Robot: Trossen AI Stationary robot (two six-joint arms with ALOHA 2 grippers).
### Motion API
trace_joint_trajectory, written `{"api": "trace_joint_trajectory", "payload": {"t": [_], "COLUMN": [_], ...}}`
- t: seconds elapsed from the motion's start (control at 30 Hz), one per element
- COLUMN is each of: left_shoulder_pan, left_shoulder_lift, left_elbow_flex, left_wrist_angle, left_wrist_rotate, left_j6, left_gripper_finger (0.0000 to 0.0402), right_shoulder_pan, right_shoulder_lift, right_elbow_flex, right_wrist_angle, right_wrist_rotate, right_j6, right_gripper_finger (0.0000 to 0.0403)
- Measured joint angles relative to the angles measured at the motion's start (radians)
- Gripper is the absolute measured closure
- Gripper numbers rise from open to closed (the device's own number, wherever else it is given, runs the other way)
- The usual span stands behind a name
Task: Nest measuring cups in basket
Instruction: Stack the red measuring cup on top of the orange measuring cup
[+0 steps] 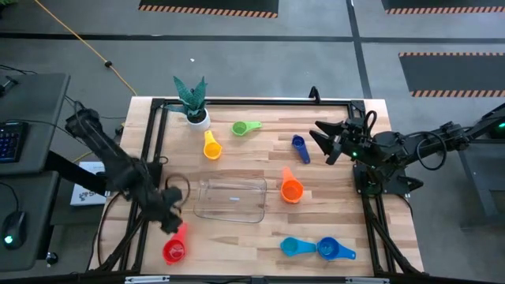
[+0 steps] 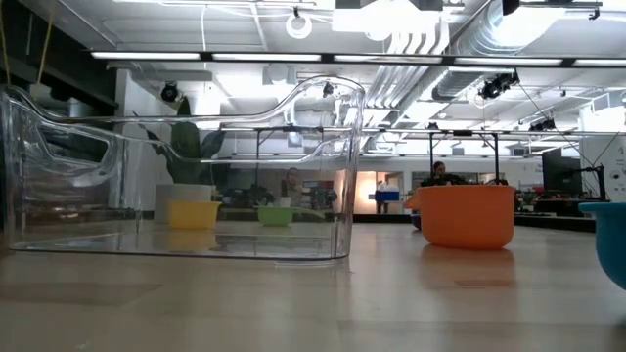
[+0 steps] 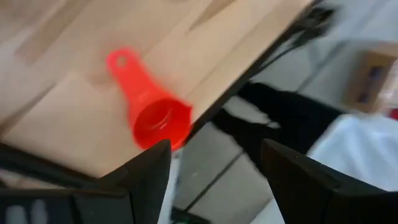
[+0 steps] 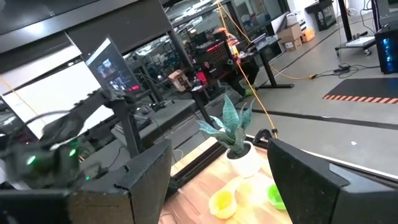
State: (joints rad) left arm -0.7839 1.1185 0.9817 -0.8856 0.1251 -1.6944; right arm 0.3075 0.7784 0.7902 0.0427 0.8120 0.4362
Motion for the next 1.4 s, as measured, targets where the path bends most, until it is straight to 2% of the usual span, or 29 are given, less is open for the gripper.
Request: {"api": "trace_joint_trajectory", "payload": {"t": [0.17,0.4,0.83,0.97,1.2,1.4], "left_shoulder_pan": [-0.086,-0.139,-0.169,-0.163,-0.15,-0.15], "left_shoulder_lift": [0.164,0.343,0.522,0.538,0.498,0.33], "left_elbow_flex": [-0.001,-0.001,-0.001,-0.001,-0.001,-0.001], "left_wrist_angle": [0.009,0.055,0.083,0.102,0.096,0.115], "left_wrist_rotate": [0.015,0.025,0.076,0.076,0.085,0.183], "left_j6": [-0.059,-0.006,-0.006,-0.005,0.005,-0.002], "left_gripper_finger": [0.0161,0.0161,0.0168,0.0217,0.0383,0.0388], "right_shoulder_pan": [0.0,0.0,0.0,0.0,0.0,0.0], "right_shoulder_lift": [0.0,0.0,0.0,0.0,0.0,0.0], "right_elbow_flex": [0.0,0.0,0.0,0.0,0.0,0.0], "right_wrist_angle": [-0.014,-0.025,-0.027,-0.028,-0.031,-0.032], "right_wrist_rotate": [0.0,0.0,0.0,0.0,0.0,0.001], "right_j6": [0.0,0.0,0.0,0.0,0.0,0.0], "right_gripper_finger": [0.0146,0.0146,0.0146,0.0146,0.0146,0.0146]}}
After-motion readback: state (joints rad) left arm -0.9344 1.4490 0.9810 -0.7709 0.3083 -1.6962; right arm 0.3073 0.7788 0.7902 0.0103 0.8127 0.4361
